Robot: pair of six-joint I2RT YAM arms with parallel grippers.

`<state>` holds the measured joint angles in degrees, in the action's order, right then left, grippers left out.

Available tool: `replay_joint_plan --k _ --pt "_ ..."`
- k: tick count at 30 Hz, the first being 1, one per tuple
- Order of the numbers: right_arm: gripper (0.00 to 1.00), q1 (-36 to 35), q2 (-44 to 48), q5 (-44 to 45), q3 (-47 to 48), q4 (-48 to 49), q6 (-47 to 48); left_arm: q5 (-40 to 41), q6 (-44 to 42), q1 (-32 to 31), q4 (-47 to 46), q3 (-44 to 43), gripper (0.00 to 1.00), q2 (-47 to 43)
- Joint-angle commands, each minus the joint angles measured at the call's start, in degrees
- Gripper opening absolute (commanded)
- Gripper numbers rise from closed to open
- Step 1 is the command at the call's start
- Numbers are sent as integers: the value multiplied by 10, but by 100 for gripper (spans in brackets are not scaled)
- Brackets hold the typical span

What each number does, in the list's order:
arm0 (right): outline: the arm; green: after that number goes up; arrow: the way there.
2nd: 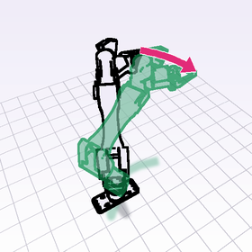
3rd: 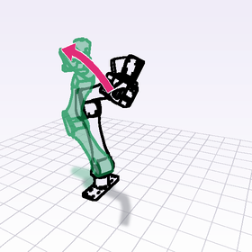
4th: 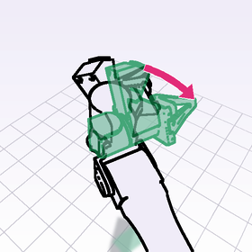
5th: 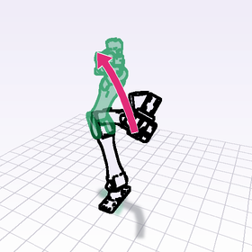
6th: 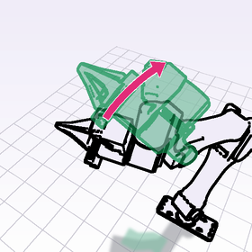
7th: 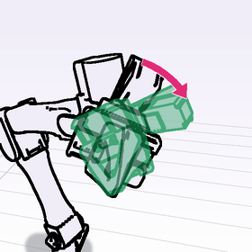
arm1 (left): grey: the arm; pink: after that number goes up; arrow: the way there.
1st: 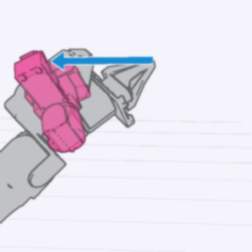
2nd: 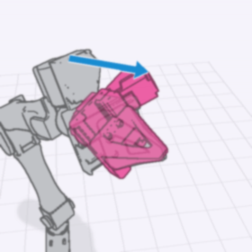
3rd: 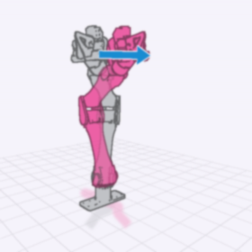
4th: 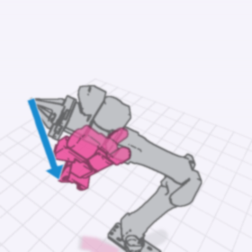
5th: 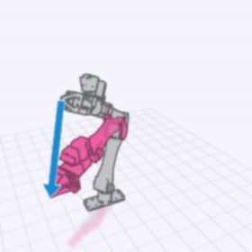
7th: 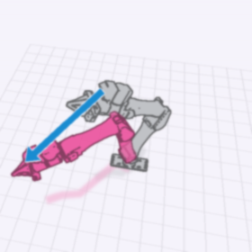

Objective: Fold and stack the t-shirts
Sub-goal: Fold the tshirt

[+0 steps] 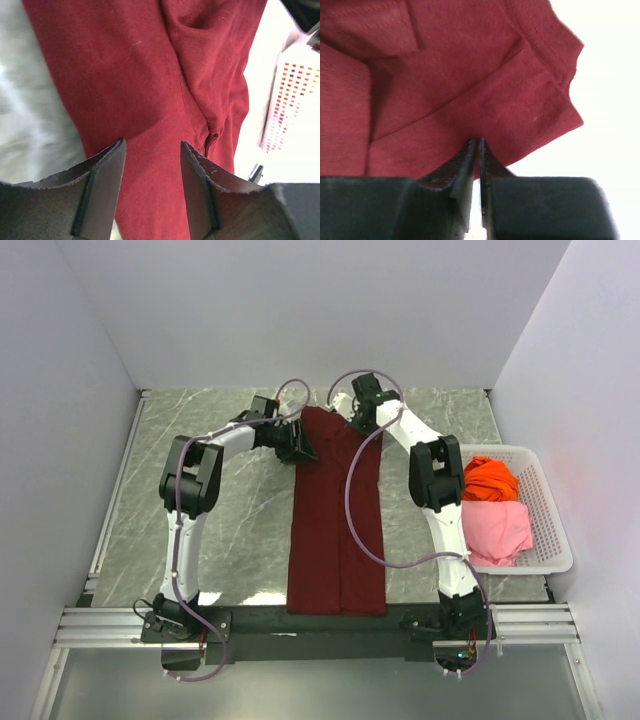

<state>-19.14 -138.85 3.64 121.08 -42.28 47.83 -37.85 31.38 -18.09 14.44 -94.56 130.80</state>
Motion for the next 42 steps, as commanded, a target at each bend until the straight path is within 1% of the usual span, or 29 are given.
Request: replay_joint_plan --k 1,4,5,8,11,14,15,17,19,20,21,22,23,24,25,26,27,28,29,30,32,33,36,37,38,39,40,41,42 --pt "17 -6 -9 37 34 72 -13 65 -5 32 22 -11 54 16" --pt "30 -4 2 30 53 115 -36 66 -7 50 18 -6 54 12" --pt "32 -4 4 23 57 124 -38 65 -9 53 17 -4 54 9" --pt "33 -4 4 26 76 150 -47 56 -20 63 10 -6 54 9" --pt "33 -2 2 11 112 129 -70 37 -46 73 18 -32 57 14" --pt "38 0 37 -25 94 110 -84 8 -86 75 28 -60 63 7" --pt "43 4 65 -56 76 94 -91 -10 -97 75 24 -62 65 -1" --pt "48 10 98 -95 58 77 -107 -25 -133 75 14 -49 69 -42" --pt "61 22 154 -163 27 48 -126 -38 -167 75 5 -20 74 -103" --pt "62 26 196 -183 12 41 -131 -39 -206 75 2 -6 76 -127" --pt "63 30 220 -206 -20 33 -138 -41 -228 75 2 28 79 -155" --pt "64 35 245 -233 -42 38 -144 -43 -252 75 -3 49 89 -214" --pt "64 43 299 -267 -65 46 -150 -48 -306 75 -5 71 91 -246" --pt "66 44 327 -284 -121 54 -143 -50 -342 75 -7 118 97 -279" --pt "68 43 355 -296 -149 69 -135 -50 -369 75 -9 143 100 -343" --pt "80 44 408 -326 -176 76 -127 -53 -427 75 -5 168 99 -376" --pt "86 39 435 -332 -238 96 -131 -62 -455 75 -1 209 99 -406" --pt "86 36 461 -330 -271 138 -132 -66 -491 75 0 228 99 -459" --pt "86 31 506 -340 -299 150 -121 -76 -502 75 -1 245 99 -483" --pt "87 17 527 -345 -341 151 -81 -92 -511 75 -6 271 100 -505" --pt "89 -3 575 -349 -375 123 -45 -106 -504 74 -19 295 99 -563" --pt "89 -15 586 -382 -393 47 25 -135 -513 74 0 311 99 -575" --pt "89 -27 626 -431 -466 -41 114 -225 -726 62 185 315 99 -598" --pt "89 -36 640 -432 -496 -53 120 -224 -854 38 305 326 99 -606" --pt "89 -42 664 -431 -554 -56 131 -218 -911 28 343 368 99 -615" --pt "89 -49 677 -428 -585 -55 156 -207 -956 19 376 397 99 -648" --pt "89 -67 707 -422 -615 -50 169 -195 -995 -4 367 429 99 -671" --pt "87 -79 722 -419 -676 -36 189 -180 -996 -19 345 493 99 -697" --pt "85 -91 737 -415 -702 -32 201 -152 -1000 -37 328 523 99 -746"
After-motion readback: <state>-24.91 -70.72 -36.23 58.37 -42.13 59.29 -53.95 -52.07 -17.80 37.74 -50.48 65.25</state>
